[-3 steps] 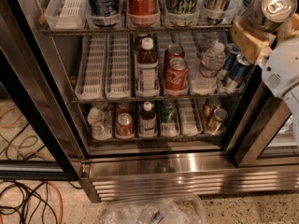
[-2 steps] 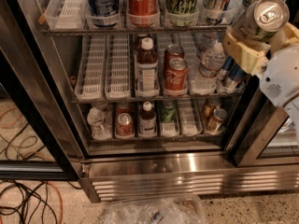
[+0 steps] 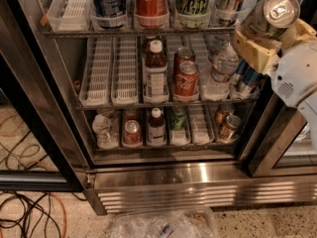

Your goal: Pick 7up can from top shelf of fridge

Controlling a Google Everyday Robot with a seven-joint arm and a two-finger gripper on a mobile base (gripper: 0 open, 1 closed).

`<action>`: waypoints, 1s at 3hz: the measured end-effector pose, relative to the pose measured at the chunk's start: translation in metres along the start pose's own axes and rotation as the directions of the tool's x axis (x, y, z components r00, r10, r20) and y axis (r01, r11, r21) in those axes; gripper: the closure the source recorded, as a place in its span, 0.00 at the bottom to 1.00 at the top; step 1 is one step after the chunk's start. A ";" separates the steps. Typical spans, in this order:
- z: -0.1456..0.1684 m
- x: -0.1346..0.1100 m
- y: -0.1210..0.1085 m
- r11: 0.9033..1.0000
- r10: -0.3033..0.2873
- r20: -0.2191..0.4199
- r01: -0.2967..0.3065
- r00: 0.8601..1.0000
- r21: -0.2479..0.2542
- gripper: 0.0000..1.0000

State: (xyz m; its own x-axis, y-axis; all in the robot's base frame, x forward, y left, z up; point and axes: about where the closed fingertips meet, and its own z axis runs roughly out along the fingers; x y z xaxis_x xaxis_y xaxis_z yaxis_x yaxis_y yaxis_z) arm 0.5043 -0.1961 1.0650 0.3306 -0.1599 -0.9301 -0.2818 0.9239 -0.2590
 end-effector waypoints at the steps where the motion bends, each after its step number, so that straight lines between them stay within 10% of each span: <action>1: 0.009 0.010 0.014 0.995 -0.008 -0.012 0.007 1.000 -0.095 1.00; 3: -0.036 0.048 0.054 0.933 -0.036 -0.039 0.020 0.999 -0.360 1.00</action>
Offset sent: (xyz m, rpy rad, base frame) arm -0.0426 0.0615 -0.0838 -0.2025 0.0974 0.4568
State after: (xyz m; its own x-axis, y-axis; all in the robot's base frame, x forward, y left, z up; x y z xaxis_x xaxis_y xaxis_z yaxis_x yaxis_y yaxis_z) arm 0.4725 -0.1662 0.9973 0.3049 -0.2067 -0.9297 -0.5806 0.7335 -0.3535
